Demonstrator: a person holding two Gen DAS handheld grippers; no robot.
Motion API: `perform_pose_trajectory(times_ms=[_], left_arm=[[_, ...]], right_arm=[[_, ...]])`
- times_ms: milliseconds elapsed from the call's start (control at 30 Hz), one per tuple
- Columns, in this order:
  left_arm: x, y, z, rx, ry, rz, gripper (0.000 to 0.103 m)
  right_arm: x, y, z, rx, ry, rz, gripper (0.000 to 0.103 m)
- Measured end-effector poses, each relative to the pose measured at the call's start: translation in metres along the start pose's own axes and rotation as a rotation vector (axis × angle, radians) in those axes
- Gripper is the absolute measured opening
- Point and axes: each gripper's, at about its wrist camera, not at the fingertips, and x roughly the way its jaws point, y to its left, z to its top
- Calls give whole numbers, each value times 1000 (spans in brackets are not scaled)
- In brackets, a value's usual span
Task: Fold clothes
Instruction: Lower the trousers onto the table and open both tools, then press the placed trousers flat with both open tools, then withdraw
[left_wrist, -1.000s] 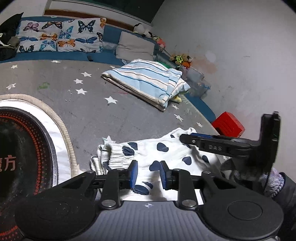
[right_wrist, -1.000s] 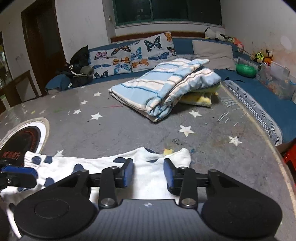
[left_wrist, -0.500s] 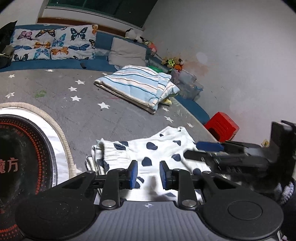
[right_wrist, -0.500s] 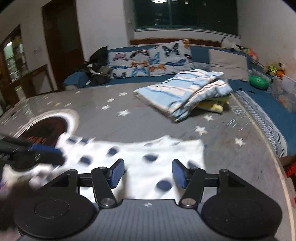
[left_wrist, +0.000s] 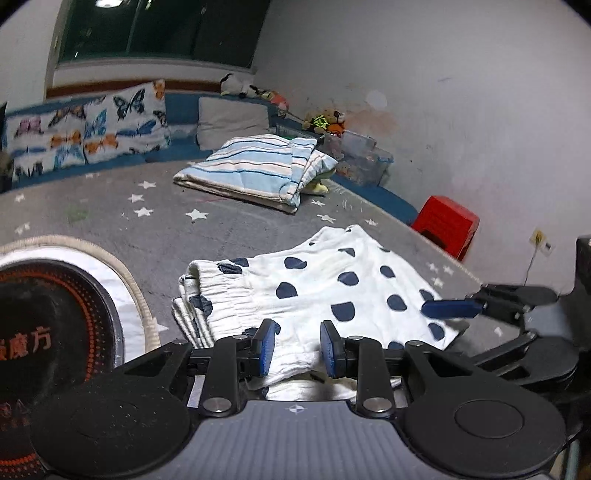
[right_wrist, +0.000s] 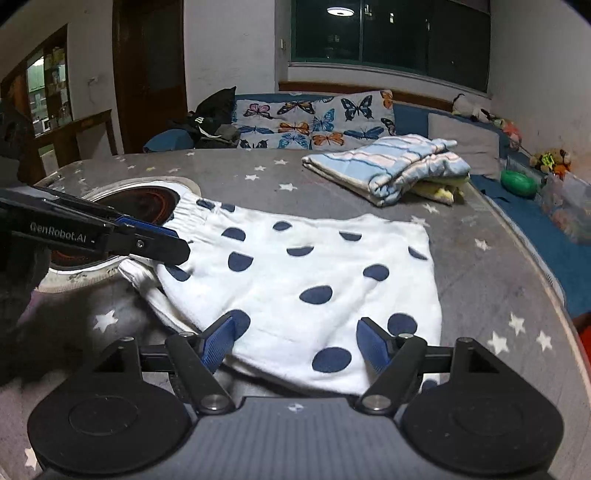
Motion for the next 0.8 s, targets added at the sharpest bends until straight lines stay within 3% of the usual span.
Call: perform_pose_trajectory(times_ms=[333, 400, 600, 800], left_arm=[[-2, -10, -8, 64, -26, 22, 43], [-4, -10, -9, 57, -31, 24, 43], [-7, -11, -11, 51, -35, 24, 44], [-7, -9, -12, 42, -37, 35, 44]], right_arm=[[-7, -14, -8, 105, -33, -19, 76], [-14, -17, -6, 126, -63, -31, 77], [-8, -32, -18, 218, -25, -43, 78], [-18, -36, -20, 260, -51, -33, 79]])
